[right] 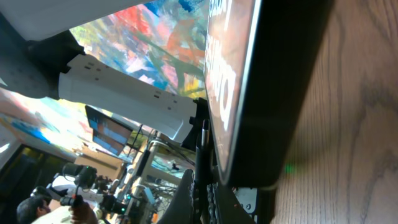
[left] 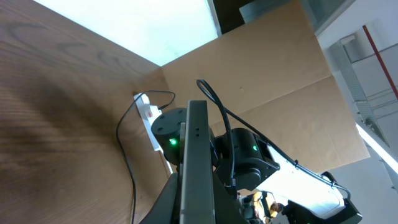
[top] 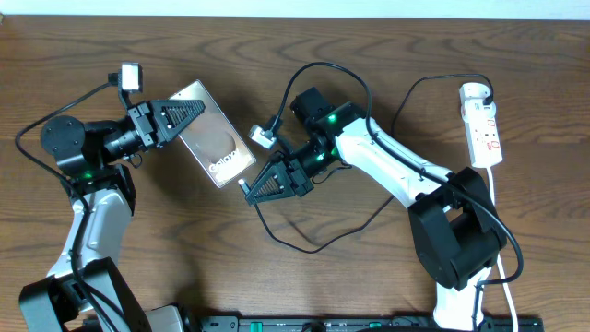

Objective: Plug charger to phone and switch on socket

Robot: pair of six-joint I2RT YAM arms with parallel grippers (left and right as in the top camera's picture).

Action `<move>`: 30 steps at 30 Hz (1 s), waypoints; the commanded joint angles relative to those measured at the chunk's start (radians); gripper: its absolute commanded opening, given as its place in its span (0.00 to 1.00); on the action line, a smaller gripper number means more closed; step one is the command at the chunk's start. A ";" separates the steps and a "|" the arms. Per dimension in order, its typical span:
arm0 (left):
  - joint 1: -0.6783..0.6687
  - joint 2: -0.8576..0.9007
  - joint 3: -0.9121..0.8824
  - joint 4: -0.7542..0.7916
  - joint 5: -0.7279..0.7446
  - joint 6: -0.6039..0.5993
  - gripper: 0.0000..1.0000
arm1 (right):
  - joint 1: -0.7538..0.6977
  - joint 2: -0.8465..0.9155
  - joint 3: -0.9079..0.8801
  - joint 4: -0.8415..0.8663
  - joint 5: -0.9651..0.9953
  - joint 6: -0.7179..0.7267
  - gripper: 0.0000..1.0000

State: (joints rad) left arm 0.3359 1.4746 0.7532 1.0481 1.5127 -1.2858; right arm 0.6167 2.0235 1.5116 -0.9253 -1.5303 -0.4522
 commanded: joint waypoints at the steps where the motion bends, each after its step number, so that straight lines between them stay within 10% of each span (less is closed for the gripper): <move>1: -0.002 -0.018 0.000 0.008 -0.006 -0.013 0.07 | 0.007 -0.011 0.007 0.007 -0.032 0.011 0.01; 30: -0.002 -0.018 0.000 0.009 0.013 -0.054 0.08 | 0.007 -0.011 0.007 0.063 -0.032 0.063 0.01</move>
State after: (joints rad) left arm 0.3359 1.4746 0.7532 1.0481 1.5204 -1.3239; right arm 0.6167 2.0235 1.5116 -0.8654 -1.5307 -0.3973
